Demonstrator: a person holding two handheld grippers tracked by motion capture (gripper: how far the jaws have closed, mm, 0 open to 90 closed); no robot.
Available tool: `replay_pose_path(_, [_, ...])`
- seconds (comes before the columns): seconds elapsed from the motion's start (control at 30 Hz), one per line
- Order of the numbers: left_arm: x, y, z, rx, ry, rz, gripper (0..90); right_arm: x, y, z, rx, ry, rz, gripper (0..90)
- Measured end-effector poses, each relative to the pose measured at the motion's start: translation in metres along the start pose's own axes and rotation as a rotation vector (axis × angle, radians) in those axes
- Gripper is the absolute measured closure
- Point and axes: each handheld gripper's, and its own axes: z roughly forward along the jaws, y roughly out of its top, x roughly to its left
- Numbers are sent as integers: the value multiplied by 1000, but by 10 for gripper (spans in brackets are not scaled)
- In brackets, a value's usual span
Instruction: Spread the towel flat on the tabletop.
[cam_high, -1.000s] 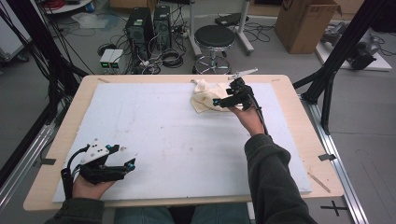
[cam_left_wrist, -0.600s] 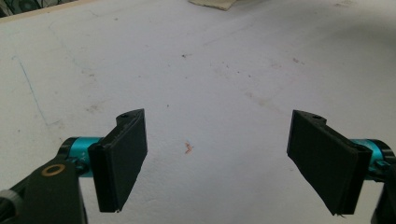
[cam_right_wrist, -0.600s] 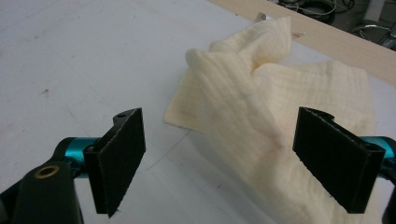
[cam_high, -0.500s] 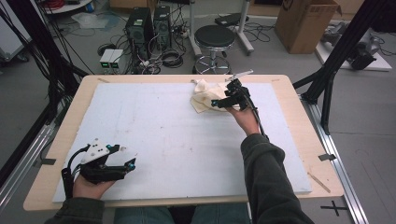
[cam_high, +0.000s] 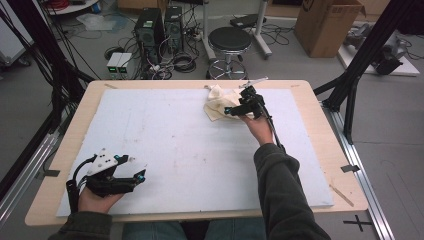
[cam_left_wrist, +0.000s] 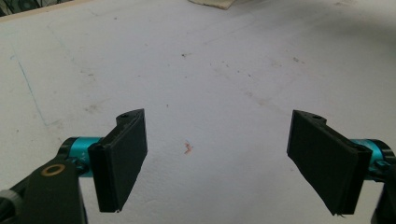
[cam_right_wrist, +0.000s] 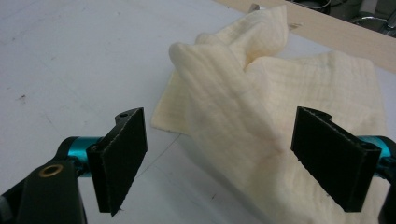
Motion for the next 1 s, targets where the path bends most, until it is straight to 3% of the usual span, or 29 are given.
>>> replay_pose_path(0.2, [0, 0, 0, 0, 0, 2, 206, 0, -2, 10, -10, -23, 12, 230])
replay_pose_path(0.5, [0, 0, 1, 0, -3, 0, 206, 1, -6, 26, 21, -70, 1, 308])
replay_pose_path(0.7, [0, 0, 2, -1, -6, -3, 206, -4, -9, 32, 16, -100, 41, 412])
replay_pose_path(0.9, [1, 0, 2, 3, -5, -3, 206, -8, -12, 37, 37, -90, 54, 582])
replay_pose_path(1.0, [1, 0, 3, 3, -7, 1, 206, -9, -13, 39, 39, -60, 56, 619])
